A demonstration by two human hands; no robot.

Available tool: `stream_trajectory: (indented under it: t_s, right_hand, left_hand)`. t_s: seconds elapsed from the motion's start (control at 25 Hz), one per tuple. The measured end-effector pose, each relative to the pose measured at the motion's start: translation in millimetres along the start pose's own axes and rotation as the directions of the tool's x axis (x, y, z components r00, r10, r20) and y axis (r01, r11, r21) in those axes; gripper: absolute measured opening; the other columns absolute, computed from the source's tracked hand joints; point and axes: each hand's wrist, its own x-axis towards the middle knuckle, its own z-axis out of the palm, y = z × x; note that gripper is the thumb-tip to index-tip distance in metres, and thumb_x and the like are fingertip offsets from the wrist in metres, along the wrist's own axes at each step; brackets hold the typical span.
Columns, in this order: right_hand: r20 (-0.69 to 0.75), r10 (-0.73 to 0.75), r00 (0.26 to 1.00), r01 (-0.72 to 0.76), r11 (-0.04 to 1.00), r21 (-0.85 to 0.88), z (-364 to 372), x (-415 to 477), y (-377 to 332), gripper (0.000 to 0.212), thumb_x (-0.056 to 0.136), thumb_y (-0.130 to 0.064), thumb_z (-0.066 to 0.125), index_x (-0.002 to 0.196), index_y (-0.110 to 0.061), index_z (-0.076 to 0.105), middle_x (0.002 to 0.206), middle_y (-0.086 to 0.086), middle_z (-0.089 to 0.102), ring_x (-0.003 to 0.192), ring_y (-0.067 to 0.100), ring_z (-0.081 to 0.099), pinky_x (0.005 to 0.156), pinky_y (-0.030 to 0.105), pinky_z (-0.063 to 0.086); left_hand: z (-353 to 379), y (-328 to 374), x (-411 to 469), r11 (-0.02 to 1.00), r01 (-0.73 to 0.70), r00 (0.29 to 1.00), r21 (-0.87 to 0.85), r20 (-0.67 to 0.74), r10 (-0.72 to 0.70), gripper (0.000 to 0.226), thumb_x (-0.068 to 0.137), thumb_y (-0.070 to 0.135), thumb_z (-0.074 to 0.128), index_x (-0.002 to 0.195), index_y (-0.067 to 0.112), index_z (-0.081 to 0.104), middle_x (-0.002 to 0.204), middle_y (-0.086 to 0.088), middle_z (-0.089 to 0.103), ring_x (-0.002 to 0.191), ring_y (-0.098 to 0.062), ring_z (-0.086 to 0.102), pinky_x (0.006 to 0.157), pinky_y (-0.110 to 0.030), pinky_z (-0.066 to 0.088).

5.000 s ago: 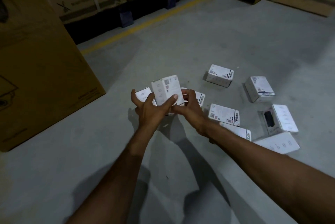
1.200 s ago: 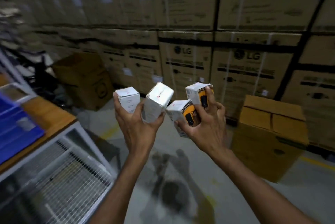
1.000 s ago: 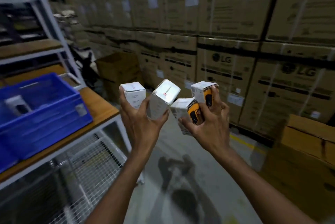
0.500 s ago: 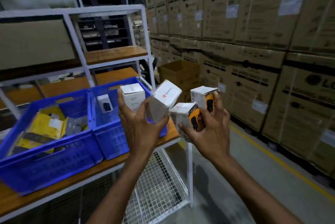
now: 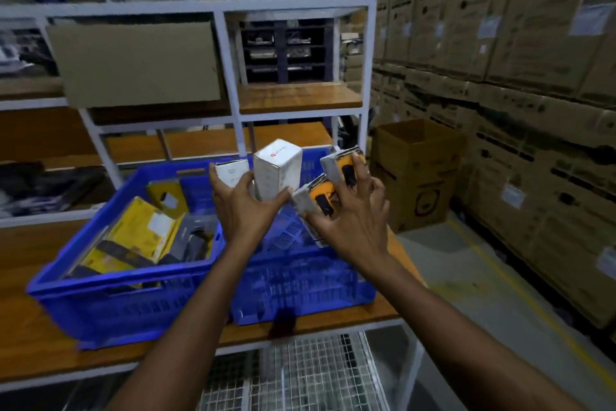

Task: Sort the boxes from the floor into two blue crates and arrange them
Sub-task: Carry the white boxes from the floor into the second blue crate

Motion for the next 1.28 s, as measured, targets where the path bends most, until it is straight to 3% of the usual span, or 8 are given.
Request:
stream_trajectory:
  t_s: [0.32,0.48,0.64,0.76,0.88,0.96,1.12,1.28]
  right_hand:
    - [0.332,0.057,0.942,-0.032,0.996,-0.079,66.2,55.0,18.8,0.095,0.074,-0.08,0.059,0.156,-0.044,0.025,0.169,-0.005,-0.015,0.142,0.047,0.022,0.112,0.056,0.035]
    - [0.53,0.037,0.847,0.1,0.969,-0.227,98.9,55.2,33.8,0.106,0.064,-0.076,0.072,0.155,-0.037,0.033,0.17,0.0,-0.015,0.145,0.05,0.019,0.105,0.059,0.042]
    - [0.721,0.151,0.676,-0.011,0.981,-0.195,100.8,57.5,37.4,0.1,0.07,-0.081,0.069,0.155,-0.043,0.034,0.17,-0.003,-0.016,0.149,0.054,0.005,0.111,0.061,0.036]
    - [0.71,0.188,0.678,-0.052,0.976,-0.209,101.7,58.2,38.8,0.06,0.087,-0.066,0.063,0.139,-0.035,0.06,0.17,-0.005,-0.01,0.148,0.053,0.014,0.11,0.059,0.036]
    - [0.613,0.178,0.77,-0.067,0.978,-0.199,105.5,57.1,43.2,0.026,0.094,-0.035,0.063,0.117,-0.028,0.074,0.17,-0.003,0.002,0.137,0.05,0.037,0.1,0.052,0.045]
    - [0.556,0.159,0.816,-0.074,0.982,-0.171,106.4,57.6,45.8,0.026,0.092,-0.021,0.064,0.115,-0.024,0.075,0.168,0.002,0.014,0.124,0.046,0.052,0.091,0.05,0.052]
    - [0.505,0.103,0.857,-0.049,0.992,-0.118,106.4,58.8,44.8,0.021,0.086,-0.01,0.064,0.1,-0.02,0.076,0.162,0.007,0.025,0.122,0.042,0.058,0.083,0.051,0.056]
    - [0.441,0.055,0.896,-0.018,0.996,-0.088,101.0,63.1,33.2,0.017,0.089,-0.009,0.067,0.094,-0.019,0.078,0.164,0.008,0.027,0.126,0.04,0.054,0.078,0.048,0.055]
  left_hand:
    - [44.7,-41.9,61.9,0.994,-0.039,0.963,0.101,0.271,0.01,0.081,0.065,0.061,0.088,0.132,0.022,0.064,0.168,-0.009,0.0,0.142,-0.038,0.036,0.11,-0.045,0.043]
    - [67.7,-72.5,74.6,0.944,-0.189,0.814,0.269,0.581,-0.003,0.094,0.056,0.076,0.082,0.136,0.033,0.06,0.163,-0.01,0.006,0.137,-0.043,0.042,0.11,-0.051,0.044]
    - [74.3,-73.2,68.6,0.893,-0.251,0.696,0.375,0.711,-0.103,0.101,0.059,0.081,0.078,0.147,0.044,0.045,0.167,-0.015,-0.01,0.155,-0.04,0.002,0.123,-0.058,0.016]
    - [78.3,-59.5,72.2,0.833,-0.334,0.6,0.441,0.781,-0.173,0.101,0.061,0.081,0.076,0.146,0.033,0.049,0.166,-0.014,-0.029,0.153,-0.039,-0.023,0.121,-0.064,0.003]
    - [85.8,-72.0,81.5,0.832,-0.369,0.387,0.414,0.883,-0.267,0.083,0.07,0.08,0.071,0.118,0.012,0.068,0.165,-0.015,0.018,0.149,-0.033,0.024,0.112,-0.053,0.031]
    - [87.6,-86.1,83.0,0.875,-0.343,0.294,0.342,0.924,-0.246,0.078,0.072,0.08,0.069,0.105,0.009,0.071,0.134,-0.01,0.055,0.114,-0.025,0.053,0.098,-0.042,0.045]
    - [91.7,-105.1,85.6,0.898,-0.303,0.356,0.32,0.912,-0.205,0.051,0.086,0.062,0.07,0.12,0.024,0.067,0.149,-0.001,0.048,0.132,-0.027,0.051,0.109,-0.045,0.044]
    - [95.7,-98.0,89.4,0.975,-0.219,0.586,0.028,0.803,0.109,0.055,0.1,0.049,0.057,0.149,0.027,0.044,0.158,-0.005,0.042,0.137,-0.027,0.05,0.111,-0.05,0.043]
